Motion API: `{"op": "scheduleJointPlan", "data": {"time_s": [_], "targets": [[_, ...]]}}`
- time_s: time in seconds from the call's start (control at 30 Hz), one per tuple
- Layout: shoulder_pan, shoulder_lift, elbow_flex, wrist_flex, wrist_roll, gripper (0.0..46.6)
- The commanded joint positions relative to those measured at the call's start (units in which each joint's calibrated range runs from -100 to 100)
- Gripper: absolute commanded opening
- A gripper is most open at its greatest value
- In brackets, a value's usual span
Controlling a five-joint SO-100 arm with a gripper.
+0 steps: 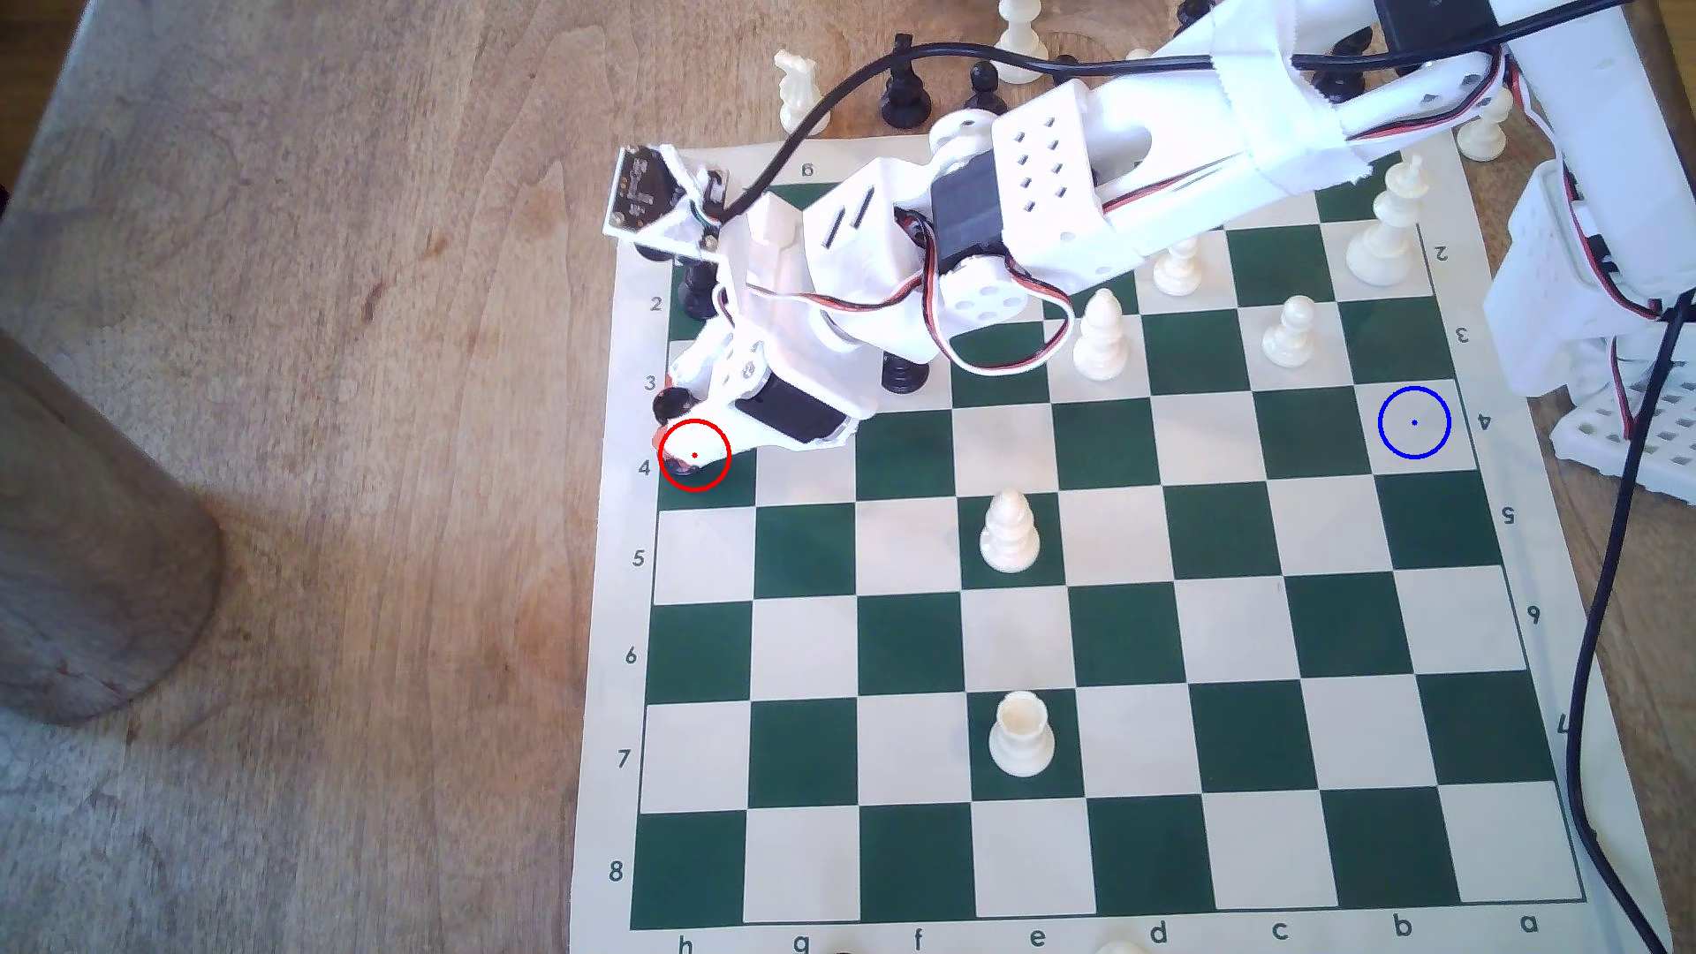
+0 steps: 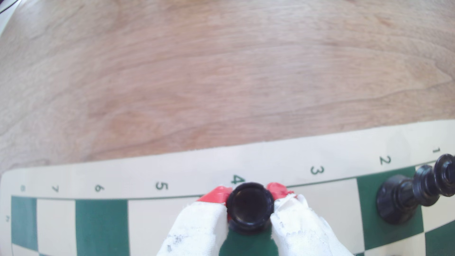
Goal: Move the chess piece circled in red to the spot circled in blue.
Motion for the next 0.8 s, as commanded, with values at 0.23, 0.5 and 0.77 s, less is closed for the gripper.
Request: {"op": "scheduleJointPlan", "data": {"time_s": [0.23,0.5,0.77], "targets": [[0.5,-24.9,-3.3,14.1,-2.0,0.2],[2.0,-48.0,12.3,21.1,-2.0,0.2],[3.4,-67.9,34.2,24.1,-1.8,0.2]]}}
